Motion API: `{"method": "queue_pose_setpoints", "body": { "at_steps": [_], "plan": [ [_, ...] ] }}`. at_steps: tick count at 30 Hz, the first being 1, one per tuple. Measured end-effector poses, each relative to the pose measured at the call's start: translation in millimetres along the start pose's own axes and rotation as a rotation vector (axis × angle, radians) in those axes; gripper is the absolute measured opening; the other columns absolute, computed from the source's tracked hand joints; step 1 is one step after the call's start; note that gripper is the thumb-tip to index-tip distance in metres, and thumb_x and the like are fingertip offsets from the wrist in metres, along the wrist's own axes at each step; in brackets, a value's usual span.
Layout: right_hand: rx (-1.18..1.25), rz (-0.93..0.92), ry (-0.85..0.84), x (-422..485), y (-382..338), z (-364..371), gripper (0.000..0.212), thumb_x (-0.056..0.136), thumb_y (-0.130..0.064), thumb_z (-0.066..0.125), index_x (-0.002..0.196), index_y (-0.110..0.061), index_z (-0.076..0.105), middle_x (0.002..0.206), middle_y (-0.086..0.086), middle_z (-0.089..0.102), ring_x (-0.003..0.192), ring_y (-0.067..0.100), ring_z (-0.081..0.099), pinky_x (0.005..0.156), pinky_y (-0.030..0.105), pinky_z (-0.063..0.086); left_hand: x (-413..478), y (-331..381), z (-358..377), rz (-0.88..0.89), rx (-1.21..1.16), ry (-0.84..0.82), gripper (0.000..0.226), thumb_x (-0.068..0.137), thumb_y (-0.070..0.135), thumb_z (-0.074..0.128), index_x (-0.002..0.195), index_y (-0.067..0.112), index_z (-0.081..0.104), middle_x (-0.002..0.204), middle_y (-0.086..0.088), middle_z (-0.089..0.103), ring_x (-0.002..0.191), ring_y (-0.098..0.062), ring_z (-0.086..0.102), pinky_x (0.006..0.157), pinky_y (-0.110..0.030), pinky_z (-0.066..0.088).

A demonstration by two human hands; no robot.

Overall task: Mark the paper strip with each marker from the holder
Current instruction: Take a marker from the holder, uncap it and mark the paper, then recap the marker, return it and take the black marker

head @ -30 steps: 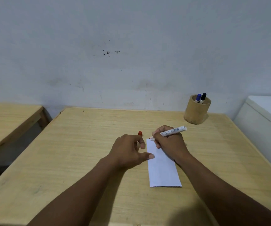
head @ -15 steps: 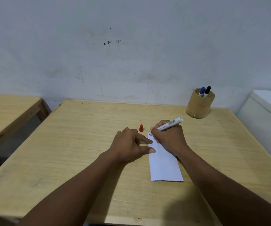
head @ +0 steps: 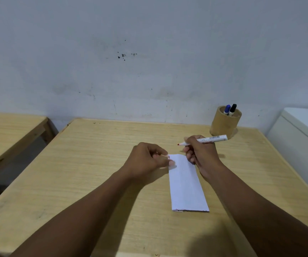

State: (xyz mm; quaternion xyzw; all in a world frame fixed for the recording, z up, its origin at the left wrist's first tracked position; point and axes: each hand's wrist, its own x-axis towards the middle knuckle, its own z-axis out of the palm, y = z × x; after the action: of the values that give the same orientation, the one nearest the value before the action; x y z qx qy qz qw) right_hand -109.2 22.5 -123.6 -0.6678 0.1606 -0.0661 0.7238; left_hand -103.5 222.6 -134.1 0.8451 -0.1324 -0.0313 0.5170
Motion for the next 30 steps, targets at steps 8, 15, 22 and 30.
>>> {"method": "queue_pose_setpoints", "body": {
  "at_steps": [8, 15, 22, 30],
  "plan": [
    [0.080, -0.074, -0.063, 3, -42, -11, 0.012, 0.093, -0.012, 0.071, 0.082, -0.011, 0.068, 0.071, 0.013, 0.070, 0.055, 0.018, 0.065, 0.048, 0.026, 0.047, 47, 14, -16, 0.046, 0.558, -0.115, 0.022, 0.082, 0.033, 0.078, 0.104, 0.032, 0.078, 0.099, 0.009, 0.069, 0.089, -0.016, 0.064, 0.084, -0.036, 0.057],
    [0.060, -0.042, -0.169, 5, -73, -26, 0.011, 0.094, -0.011, 0.060, 0.087, -0.005, 0.068, 0.078, 0.017, 0.074, 0.064, 0.025, 0.072, 0.058, 0.031, 0.050, 65, 25, -20, -0.017, 0.060, -0.034, 0.014, 0.088, 0.022, 0.077, 0.084, 0.009, 0.082, 0.074, 0.010, 0.079, 0.062, -0.006, 0.068, 0.063, -0.018, 0.051],
    [0.073, -0.122, -0.093, 8, -78, -26, 0.009, 0.091, -0.014, 0.069, 0.087, -0.006, 0.070, 0.076, 0.015, 0.074, 0.062, 0.022, 0.070, 0.056, 0.030, 0.048, 74, 65, -6, -0.185, -0.651, -0.104, 0.021, 0.092, 0.024, 0.073, 0.097, 0.004, 0.077, 0.079, -0.002, 0.072, 0.071, -0.018, 0.069, 0.072, -0.028, 0.056],
    [0.132, -0.137, -0.061, 12, -75, -39, 0.013, 0.091, -0.016, 0.072, 0.088, -0.004, 0.076, 0.079, 0.015, 0.074, 0.065, 0.020, 0.071, 0.062, 0.031, 0.051, 83, 80, 24, -0.194, -0.769, -0.158, 0.025, 0.091, 0.020, 0.073, 0.104, -0.002, 0.073, 0.077, -0.005, 0.072, 0.069, -0.017, 0.068, 0.071, -0.027, 0.056]
  ]
}}
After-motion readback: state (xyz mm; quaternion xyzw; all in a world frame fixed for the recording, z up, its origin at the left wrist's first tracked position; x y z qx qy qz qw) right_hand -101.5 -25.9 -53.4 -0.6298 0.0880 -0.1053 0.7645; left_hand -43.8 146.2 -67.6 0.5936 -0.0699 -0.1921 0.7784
